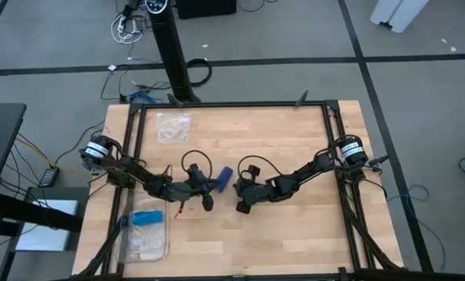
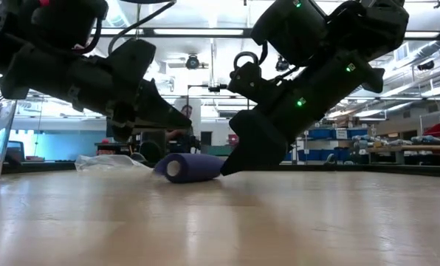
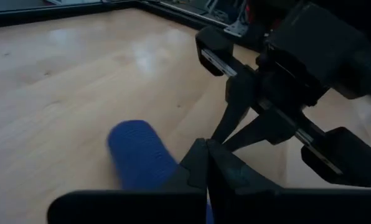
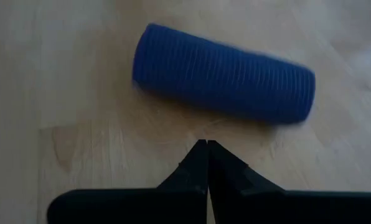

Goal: Roll bandage
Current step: Roll the blue bandage

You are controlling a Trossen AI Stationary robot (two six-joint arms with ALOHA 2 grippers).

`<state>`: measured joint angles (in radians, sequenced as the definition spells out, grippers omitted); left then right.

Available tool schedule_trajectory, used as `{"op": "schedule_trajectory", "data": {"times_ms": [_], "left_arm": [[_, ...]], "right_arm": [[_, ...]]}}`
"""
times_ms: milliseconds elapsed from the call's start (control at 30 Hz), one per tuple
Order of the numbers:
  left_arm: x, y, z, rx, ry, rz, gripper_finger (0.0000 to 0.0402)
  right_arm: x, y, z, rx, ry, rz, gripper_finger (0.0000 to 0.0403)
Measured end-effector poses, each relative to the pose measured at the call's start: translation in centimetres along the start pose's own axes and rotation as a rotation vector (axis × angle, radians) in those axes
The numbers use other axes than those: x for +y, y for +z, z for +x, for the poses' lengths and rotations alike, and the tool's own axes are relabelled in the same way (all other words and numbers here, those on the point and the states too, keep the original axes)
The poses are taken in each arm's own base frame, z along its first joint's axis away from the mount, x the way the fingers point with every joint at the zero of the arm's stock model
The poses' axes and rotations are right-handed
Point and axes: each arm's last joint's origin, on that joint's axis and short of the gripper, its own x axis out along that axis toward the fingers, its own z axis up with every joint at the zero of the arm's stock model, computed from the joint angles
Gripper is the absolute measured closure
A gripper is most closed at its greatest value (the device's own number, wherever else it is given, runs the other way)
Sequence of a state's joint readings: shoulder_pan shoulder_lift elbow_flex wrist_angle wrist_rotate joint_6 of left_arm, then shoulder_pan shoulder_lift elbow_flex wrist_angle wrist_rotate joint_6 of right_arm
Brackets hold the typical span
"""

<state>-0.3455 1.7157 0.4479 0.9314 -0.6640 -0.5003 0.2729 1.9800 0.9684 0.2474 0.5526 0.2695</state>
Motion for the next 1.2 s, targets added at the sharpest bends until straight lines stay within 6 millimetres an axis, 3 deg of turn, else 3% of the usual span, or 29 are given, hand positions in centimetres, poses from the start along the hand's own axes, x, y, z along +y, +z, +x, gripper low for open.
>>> {"op": "schedule_trajectory", "data": {"times_ms": [567,800,967,1200], "left_arm": [[-1.0,0.7,0.6,-0.012,-0.013,0.118,0.0398],[-0.9,0.6,0.6,0.000,-0.009,0.140,0.0398],[-1.0,0.7,0.5,-0.009,-0.006,0.149,0.0398],[-1.0,0.7,0.5,-0.009,-0.012,0.149,0.0398]], "right_arm": [[0.9,0.0,-0.6,-0.043,-0.032,-0.006,0.0401],[1.2,1.6,-0.8,-0.190,-0.010,0.017,0.0402],[0.0,3.2,-0.3,-0.281,-0.023,0.050,0.0401],[-3.0,3.2,1.6,-0.194,0.017,0.097,0.0402]]}}
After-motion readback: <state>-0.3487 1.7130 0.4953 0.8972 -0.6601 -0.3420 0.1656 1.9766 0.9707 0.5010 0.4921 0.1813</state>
